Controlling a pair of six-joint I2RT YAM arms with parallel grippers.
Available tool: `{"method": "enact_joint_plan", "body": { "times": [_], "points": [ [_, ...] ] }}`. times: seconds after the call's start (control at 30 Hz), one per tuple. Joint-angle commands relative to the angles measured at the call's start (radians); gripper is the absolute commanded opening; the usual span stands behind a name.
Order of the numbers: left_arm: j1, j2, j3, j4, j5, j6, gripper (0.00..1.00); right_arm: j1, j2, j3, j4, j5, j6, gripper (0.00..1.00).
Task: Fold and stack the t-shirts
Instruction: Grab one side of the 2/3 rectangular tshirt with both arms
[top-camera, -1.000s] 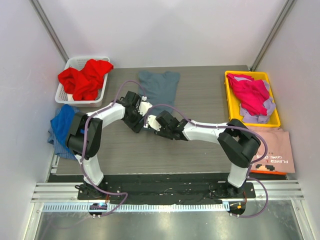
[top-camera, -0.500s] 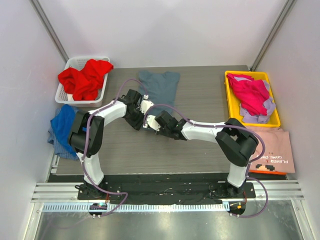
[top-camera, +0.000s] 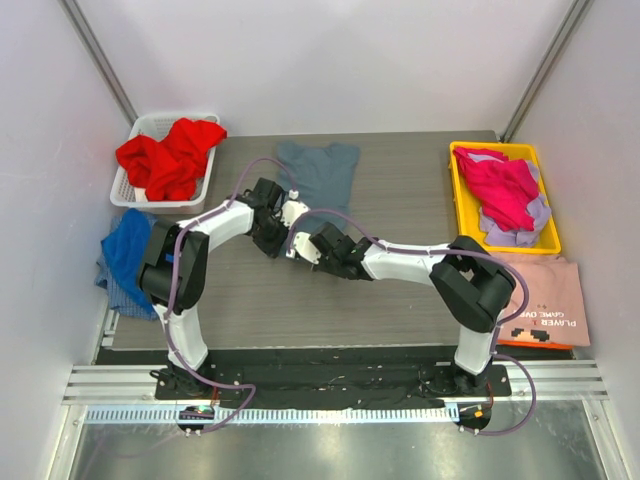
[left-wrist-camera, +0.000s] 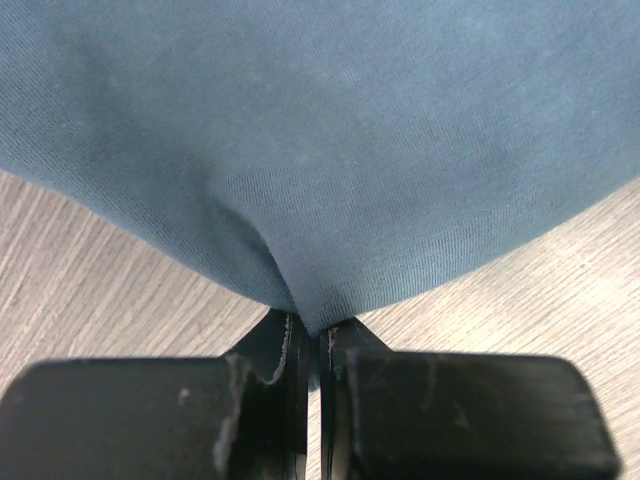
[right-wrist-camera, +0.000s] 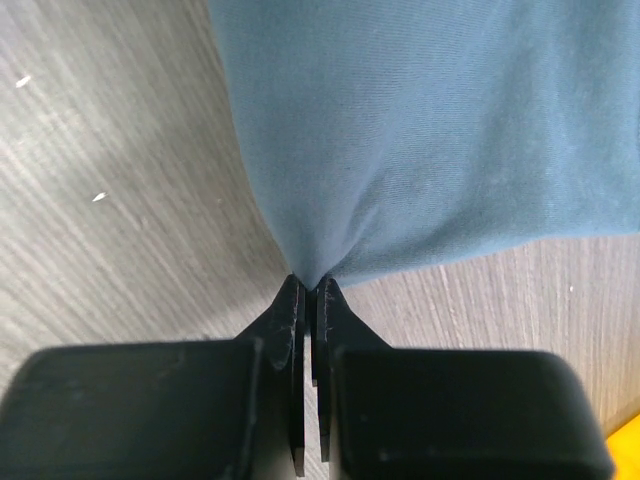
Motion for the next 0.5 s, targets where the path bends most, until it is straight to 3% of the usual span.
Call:
{"method": "enact_joint_plan", "body": {
  "times": [0.0,0.23,0.47],
  "points": [
    [0.004,-0.062,-0.024,-0.060,0.009,0.003,0.00,0.023,-0.069,0.027,-0.075,-0.034,0.024,0.01],
    [-0.021,-0.150,-0.130,-0.074,-0.014,0.009,0.00,0.111,-0.161,-0.054,-0.147,-0.072,0.051,0.01],
    [-0.120,-0.260,-0.256,-0.092,-0.043,0.001,0.00,0.229,-0.235,-0.100,-0.207,-0.163,0.103,0.01]
  ]
}}
